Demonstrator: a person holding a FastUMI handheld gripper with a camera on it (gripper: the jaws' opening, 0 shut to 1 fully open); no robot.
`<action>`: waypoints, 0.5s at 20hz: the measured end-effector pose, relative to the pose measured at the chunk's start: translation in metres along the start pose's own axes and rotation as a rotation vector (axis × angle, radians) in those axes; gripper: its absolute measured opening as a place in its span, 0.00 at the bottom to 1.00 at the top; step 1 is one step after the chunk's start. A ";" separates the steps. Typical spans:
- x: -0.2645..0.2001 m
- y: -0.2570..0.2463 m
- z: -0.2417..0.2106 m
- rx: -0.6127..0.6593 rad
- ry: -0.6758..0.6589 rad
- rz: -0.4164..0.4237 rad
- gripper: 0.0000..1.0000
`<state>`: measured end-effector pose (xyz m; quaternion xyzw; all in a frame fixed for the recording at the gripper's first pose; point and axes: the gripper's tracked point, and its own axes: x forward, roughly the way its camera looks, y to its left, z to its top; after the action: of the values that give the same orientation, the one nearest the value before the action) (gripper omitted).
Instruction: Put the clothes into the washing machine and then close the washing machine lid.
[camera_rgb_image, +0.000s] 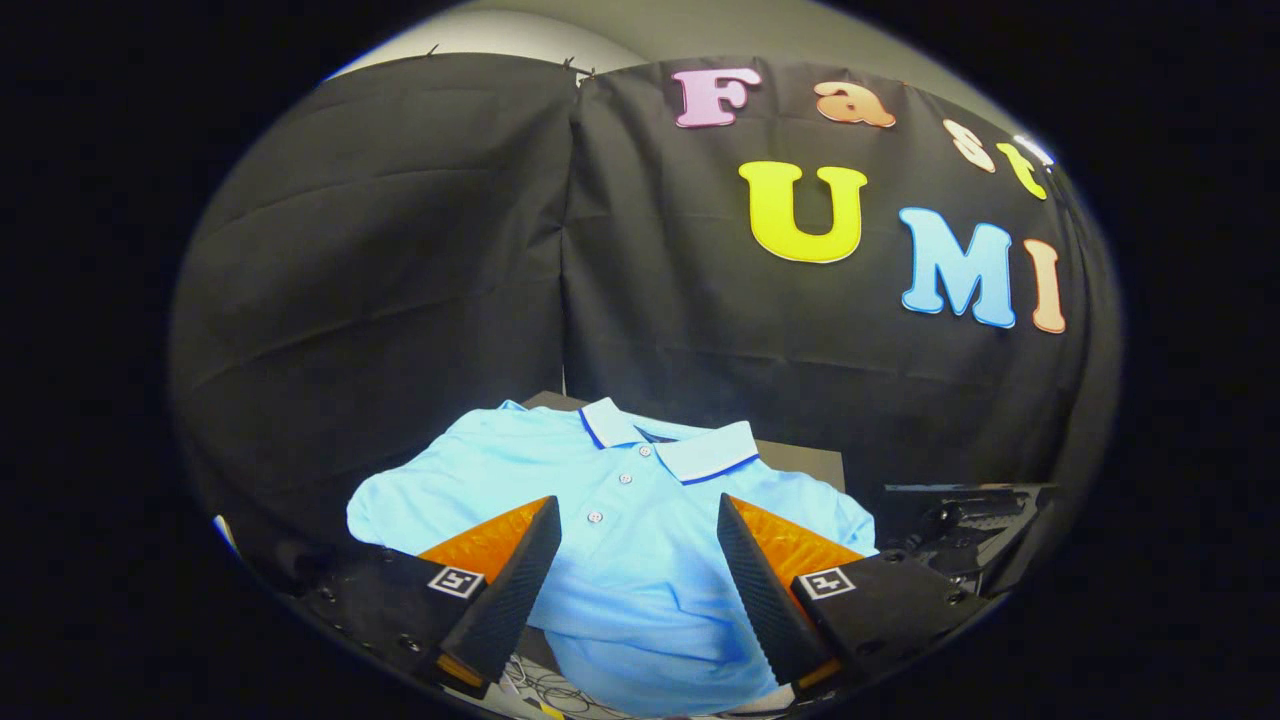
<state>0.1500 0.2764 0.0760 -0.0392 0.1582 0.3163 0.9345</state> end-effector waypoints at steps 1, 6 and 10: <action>0.009 0.002 -0.002 -0.009 0.020 0.006 0.98; 0.038 0.021 -0.009 -0.006 0.116 0.085 0.98; 0.059 0.033 -0.025 -0.018 0.195 0.130 0.98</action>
<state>0.1676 0.3323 0.0347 -0.0677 0.2476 0.3724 0.8919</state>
